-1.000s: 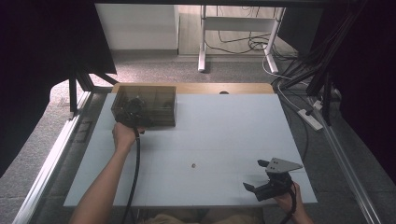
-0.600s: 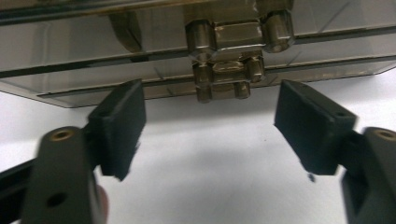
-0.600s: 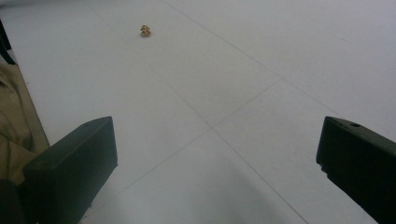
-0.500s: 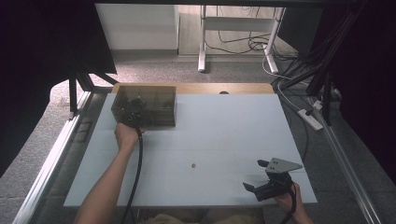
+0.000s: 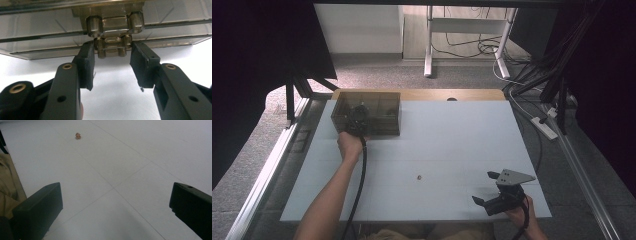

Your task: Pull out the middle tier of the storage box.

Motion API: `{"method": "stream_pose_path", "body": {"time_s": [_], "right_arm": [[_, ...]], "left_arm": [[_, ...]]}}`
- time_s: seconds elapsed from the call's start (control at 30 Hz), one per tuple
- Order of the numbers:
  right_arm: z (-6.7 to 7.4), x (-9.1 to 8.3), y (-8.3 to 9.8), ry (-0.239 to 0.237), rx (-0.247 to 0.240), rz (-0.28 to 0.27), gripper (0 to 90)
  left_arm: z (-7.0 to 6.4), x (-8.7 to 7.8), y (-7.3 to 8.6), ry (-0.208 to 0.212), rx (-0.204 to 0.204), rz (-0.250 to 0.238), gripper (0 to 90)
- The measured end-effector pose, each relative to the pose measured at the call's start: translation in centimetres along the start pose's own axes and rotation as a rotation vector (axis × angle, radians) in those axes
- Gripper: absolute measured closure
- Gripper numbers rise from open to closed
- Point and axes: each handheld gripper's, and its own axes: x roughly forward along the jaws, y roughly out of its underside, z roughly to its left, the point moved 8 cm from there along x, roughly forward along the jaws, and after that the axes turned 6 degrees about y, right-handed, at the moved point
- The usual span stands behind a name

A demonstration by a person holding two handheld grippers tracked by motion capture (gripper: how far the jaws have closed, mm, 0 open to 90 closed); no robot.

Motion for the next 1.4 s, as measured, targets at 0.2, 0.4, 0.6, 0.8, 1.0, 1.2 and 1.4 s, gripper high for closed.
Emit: {"method": "stream_pose_path", "body": {"time_s": [0.2, 0.4, 0.6, 0.8, 1.0, 1.2, 1.4], "right_arm": [[0.01, 0.03, 0.02, -0.001, -0.001, 0.002, 0.0], [0.03, 0.07, 0.05, -0.002, -0.001, 0.004, 0.0], [0.07, 0.11, 0.06, -0.005, -0.005, 0.006, 0.0], [0.07, 0.13, 0.09, -0.005, -0.005, 0.007, 0.0], [0.06, 0.15, 0.12, -0.002, -0.007, 0.011, 0.0], [0.07, 0.15, 0.09, -0.002, -0.007, 0.011, 0.0], [0.04, 0.12, 0.09, -0.002, -0.006, 0.010, 0.0]], "left_arm": [[0.10, 0.00, -0.14, 0.007, -0.015, 0.009, 54.8], [0.21, 0.03, -0.27, 0.039, -0.048, 0.028, 54.0], [0.18, 0.03, -0.38, 0.045, -0.063, 0.045, 56.0], [0.20, 0.09, -0.47, 0.048, -0.070, 0.063, 54.7], [0.20, 0.26, -0.54, 0.056, -0.085, 0.077, 55.6], [0.31, 0.21, -0.60, 0.077, -0.100, 0.090, 56.9], [0.28, 0.19, -0.60, 0.081, -0.104, 0.093, 57.4]]}}
